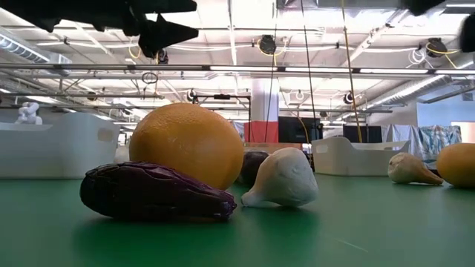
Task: Sort produce into baskets
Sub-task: Put the lemon into the yellow bin
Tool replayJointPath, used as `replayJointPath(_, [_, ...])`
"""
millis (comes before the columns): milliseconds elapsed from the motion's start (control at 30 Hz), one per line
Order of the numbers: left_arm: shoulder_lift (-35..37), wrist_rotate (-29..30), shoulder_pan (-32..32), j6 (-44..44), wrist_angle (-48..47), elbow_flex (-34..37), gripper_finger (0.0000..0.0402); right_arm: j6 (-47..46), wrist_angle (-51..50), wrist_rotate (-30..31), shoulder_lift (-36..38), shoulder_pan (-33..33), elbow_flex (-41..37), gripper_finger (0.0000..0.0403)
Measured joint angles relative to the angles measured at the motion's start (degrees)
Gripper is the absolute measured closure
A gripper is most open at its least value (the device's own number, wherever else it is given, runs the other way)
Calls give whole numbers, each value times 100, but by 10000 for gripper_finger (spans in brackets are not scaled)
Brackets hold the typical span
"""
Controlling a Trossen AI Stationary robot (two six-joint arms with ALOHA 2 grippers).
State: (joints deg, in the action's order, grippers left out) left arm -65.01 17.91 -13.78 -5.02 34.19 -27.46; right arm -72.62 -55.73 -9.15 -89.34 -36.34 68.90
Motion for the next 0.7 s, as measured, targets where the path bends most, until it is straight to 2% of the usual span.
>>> replayJointPath(200, [0,-431,2,233,-22,0,98,-522,-297,-164,0,-419,0,184])
replayJointPath(333, [0,-465,2,286,-50,-4,98,-795,-536,-155,0,-505,0,181])
replayJointPath(700, [0,-468,4,282,-122,-7,98,-841,-464,-44,-286,-682,-320,130])
